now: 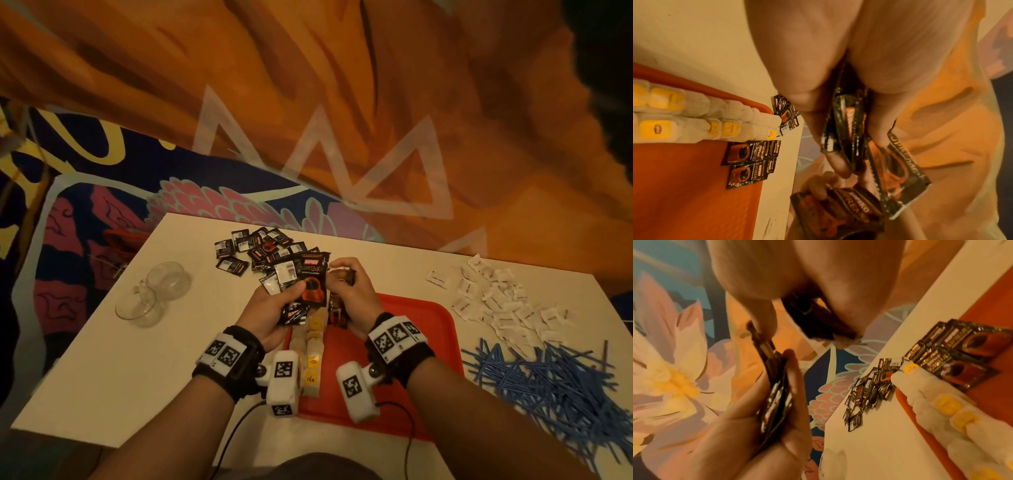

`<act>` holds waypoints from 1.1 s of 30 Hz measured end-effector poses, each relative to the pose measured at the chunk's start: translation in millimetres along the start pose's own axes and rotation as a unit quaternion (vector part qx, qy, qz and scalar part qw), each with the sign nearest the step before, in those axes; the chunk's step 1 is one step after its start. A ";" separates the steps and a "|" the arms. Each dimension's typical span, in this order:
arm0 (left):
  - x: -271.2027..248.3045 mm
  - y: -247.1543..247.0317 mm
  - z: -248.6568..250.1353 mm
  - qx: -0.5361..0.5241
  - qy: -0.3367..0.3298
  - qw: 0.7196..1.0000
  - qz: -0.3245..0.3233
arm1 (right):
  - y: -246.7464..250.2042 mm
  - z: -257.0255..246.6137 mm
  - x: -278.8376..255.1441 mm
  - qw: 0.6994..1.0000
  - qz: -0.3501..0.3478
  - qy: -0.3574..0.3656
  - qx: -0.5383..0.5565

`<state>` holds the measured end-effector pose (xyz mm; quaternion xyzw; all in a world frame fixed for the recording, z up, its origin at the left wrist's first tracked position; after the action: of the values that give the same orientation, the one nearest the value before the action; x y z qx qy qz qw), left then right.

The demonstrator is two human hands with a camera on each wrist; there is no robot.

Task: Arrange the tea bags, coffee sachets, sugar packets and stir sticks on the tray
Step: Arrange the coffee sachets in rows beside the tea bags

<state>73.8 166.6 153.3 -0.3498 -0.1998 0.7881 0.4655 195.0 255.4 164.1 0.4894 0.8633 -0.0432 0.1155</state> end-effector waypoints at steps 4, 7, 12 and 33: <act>-0.3 -7.1 -1.8 0.020 -0.013 1.000 -0.013 | -4.9 5.4 2.9 0.987 -0.022 -0.047 0.154; 2.9 -4.3 -1.0 0.007 -0.021 1.000 0.003 | -2.9 9.2 3.2 0.965 -0.057 -0.090 0.238; -2.1 -7.6 -6.5 0.059 -0.003 0.998 -0.028 | -5.7 5.7 4.9 0.993 -0.031 -0.038 0.108; -1.2 -4.7 -7.3 0.060 0.076 0.995 -0.017 | 10.2 6.1 -2.2 0.995 -0.019 0.033 -0.088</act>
<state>82.3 167.8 151.7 -0.3761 -0.1220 0.7620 0.5128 205.8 257.6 159.1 0.4616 0.8765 0.0469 0.1285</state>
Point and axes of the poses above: each hand's wrist, its own x-axis towards the middle knuckle, its own y-axis out of the back of the hand, z = x × y, the point moved 3 cm from there along x, towards the middle knuckle, and after that the axes turned 7 degrees about -x, right-handed, at the moved point
